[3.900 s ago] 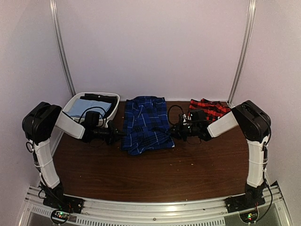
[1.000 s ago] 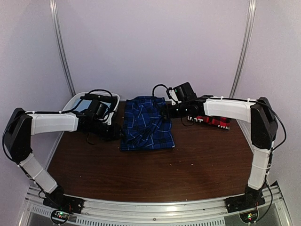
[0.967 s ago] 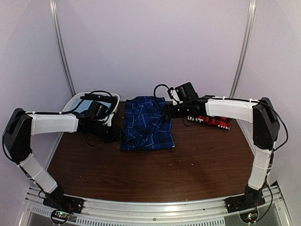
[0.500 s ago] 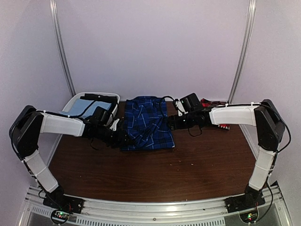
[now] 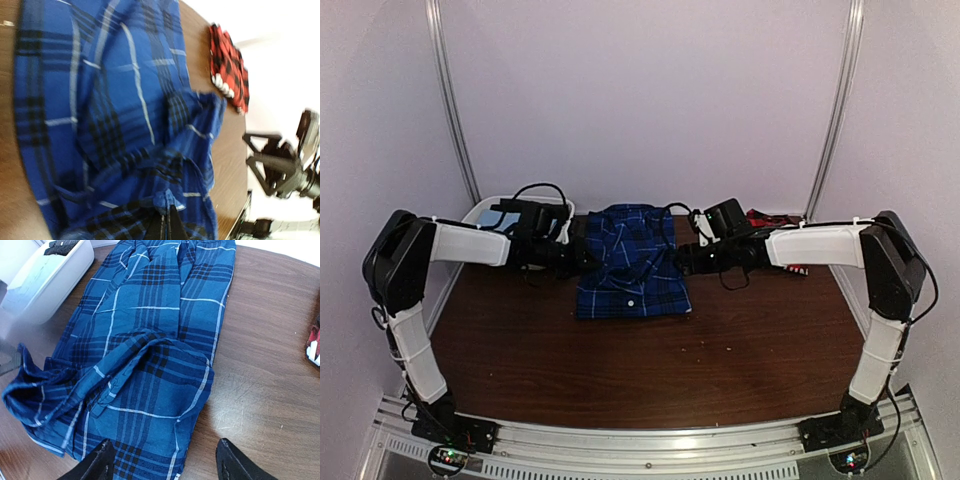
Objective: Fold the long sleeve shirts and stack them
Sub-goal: Adjust the 2/3-rectangle-folded shirt at the center of the board.
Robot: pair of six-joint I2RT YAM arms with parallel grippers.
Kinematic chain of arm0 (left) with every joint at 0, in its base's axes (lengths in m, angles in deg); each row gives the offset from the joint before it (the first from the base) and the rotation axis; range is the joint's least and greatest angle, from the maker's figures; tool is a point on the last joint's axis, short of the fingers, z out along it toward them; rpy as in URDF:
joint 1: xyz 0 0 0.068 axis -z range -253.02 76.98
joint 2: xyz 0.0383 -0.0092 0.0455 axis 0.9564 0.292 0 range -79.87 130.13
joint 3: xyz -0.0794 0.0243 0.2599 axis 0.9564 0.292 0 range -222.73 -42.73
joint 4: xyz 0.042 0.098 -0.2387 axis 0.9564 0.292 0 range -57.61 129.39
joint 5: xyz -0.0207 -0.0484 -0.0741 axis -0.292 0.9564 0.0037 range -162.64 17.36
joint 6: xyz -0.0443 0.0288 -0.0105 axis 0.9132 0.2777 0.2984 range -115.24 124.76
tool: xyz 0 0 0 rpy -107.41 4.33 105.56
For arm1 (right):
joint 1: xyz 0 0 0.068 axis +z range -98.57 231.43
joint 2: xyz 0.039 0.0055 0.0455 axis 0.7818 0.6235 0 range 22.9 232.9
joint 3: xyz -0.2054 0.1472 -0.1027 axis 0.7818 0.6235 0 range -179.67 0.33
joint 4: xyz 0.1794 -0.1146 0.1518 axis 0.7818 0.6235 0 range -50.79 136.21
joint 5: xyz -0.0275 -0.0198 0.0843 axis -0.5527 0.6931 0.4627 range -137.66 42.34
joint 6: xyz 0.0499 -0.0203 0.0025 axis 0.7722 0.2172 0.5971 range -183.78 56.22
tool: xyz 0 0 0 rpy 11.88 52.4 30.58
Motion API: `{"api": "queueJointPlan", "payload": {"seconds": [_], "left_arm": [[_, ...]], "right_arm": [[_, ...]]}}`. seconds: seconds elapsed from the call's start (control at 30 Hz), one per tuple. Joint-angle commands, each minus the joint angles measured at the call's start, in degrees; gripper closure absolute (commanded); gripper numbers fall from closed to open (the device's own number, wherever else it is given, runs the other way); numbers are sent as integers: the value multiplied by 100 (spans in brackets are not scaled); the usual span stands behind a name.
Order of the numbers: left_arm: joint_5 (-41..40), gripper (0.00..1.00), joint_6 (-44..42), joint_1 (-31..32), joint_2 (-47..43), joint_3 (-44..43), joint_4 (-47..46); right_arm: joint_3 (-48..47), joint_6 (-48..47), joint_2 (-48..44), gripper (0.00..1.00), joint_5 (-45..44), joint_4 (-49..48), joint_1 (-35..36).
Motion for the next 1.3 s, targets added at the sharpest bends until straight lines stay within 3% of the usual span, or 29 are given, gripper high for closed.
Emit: {"api": "queueJointPlan", "payload": {"seconds": [0.0, 0.27, 0.7, 0.87, 1.03, 1.13, 1.27], "left_arm": [[117, 100, 749, -458, 361, -192, -913], [0, 100, 731, -547, 1104, -1197, -595], [-934, 50, -159, -583, 889, -1631, 520], [-1225, 42, -641, -560, 608, -1567, 838], [-1473, 41, -975, -400, 307, -1332, 992], [-1682, 45, -1093, -302, 182, -1184, 1050], [-1806, 56, -1167, -164, 155, -1092, 1053]], "right_arm": [[-26, 27, 71, 29, 14, -176, -71], [-663, -71, 769, 28, 273, -200, -348], [-1645, 83, 1944, 31, 1278, -486, -739], [-1927, 138, 2211, 49, 1573, -508, -767], [-2401, 60, 2461, 79, 1394, -247, -776], [-2532, -10, 2470, 87, 1164, -229, -780], [-2722, -91, 2612, 88, 1083, -245, -786]]}}
